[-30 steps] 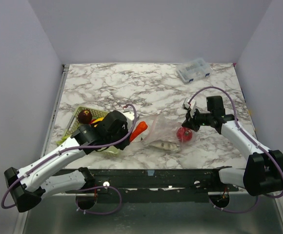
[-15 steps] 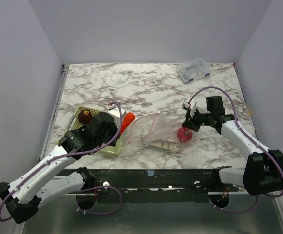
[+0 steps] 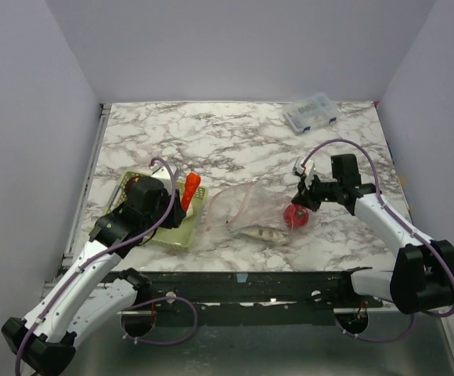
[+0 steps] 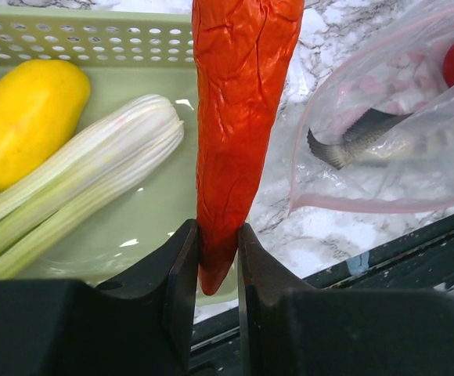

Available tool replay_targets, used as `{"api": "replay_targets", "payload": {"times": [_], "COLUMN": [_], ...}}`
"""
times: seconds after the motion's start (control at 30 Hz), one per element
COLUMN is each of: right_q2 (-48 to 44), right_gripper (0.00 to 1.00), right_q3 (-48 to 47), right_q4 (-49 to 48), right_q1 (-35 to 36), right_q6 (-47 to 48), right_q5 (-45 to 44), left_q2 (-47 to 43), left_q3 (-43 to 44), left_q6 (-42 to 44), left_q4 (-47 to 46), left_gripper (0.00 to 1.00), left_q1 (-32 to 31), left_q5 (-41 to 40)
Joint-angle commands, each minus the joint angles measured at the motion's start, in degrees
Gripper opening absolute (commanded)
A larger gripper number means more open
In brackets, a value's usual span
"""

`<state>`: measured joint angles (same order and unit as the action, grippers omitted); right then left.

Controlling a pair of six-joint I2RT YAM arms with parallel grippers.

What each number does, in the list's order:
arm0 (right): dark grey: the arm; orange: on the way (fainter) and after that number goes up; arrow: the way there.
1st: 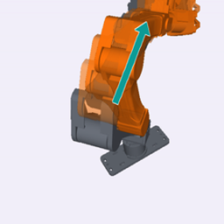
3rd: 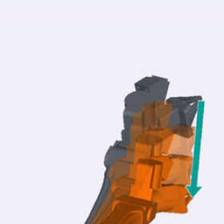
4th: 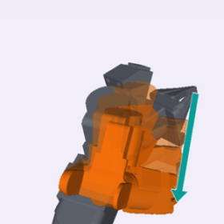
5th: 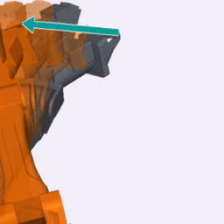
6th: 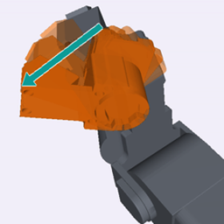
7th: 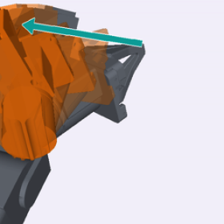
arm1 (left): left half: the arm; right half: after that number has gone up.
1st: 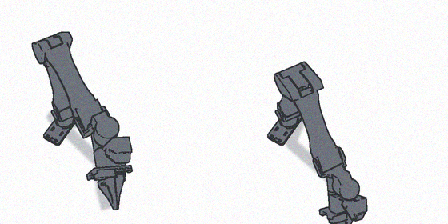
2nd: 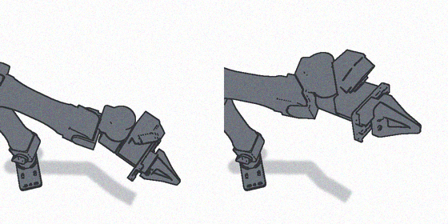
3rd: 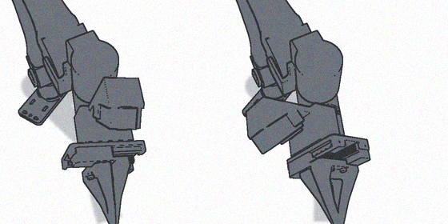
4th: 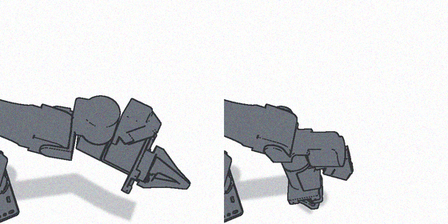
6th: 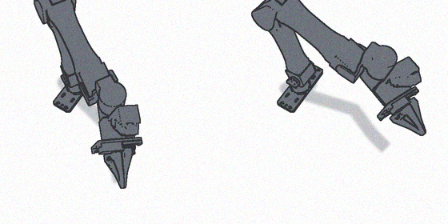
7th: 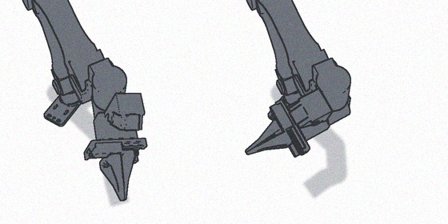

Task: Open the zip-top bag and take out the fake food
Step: Pick up the fake vegetable from the zipper food storage bag, then place the fake vegetable in the bin.

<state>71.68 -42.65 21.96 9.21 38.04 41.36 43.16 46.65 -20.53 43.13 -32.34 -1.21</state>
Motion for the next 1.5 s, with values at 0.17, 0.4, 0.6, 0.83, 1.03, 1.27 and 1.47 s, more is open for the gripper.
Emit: {"api": "replay_targets", "payload": {"times": [0.17,0.4,0.6,0.83,1.03,1.27,1.47], "right_q2": [0.1,-0.2,-0.3,-0.5,-0.5,-0.5,-0.7], "right_gripper": [0.0,0.0,0.0,0.0,0.0,0.0,0.0], "right_q3": [-0.4,-0.3,-0.2,-0.2,-0.2,-0.2,-0.2], "right_q4": [-1.1,-1.1,-1.1,-1.1,-1.1,-1.1,-1.1], "right_q1": [0.1,0.0,0.1,0.0,0.0,0.0,0.1], "right_q6": [-0.2,-0.2,-0.2,-0.2,-0.2,-0.1,-0.1], "right_q5": [-1.2,-1.2,-1.2,-1.3,-1.2,-1.2,-1.2], "left_q2": [-1.2,-1.5,-3.9,-3.8,-1.5,2.6,6.7], "left_q3": [-4.4,-8.6,-11.0,-14.2,-16.8,-17.7,-17.1], "left_q6": [-16.1,-29.3,-39.0,-47.3,-54.7,-58.5,-59.6], "left_q4": [-7.0,-9.1,-9.6,-12.1,-14.9,-18.4,-20.6], "left_gripper": [0.0,0.0,0.0,0.0,0.02,0.04,0.08], "left_q1": [5.3,7.3,8.7,10.6,12.8,14.5,15.2], "left_q5": [2.3,-0.4,-5.7,-6.1,-4.9,-2.1,-0.9]}}
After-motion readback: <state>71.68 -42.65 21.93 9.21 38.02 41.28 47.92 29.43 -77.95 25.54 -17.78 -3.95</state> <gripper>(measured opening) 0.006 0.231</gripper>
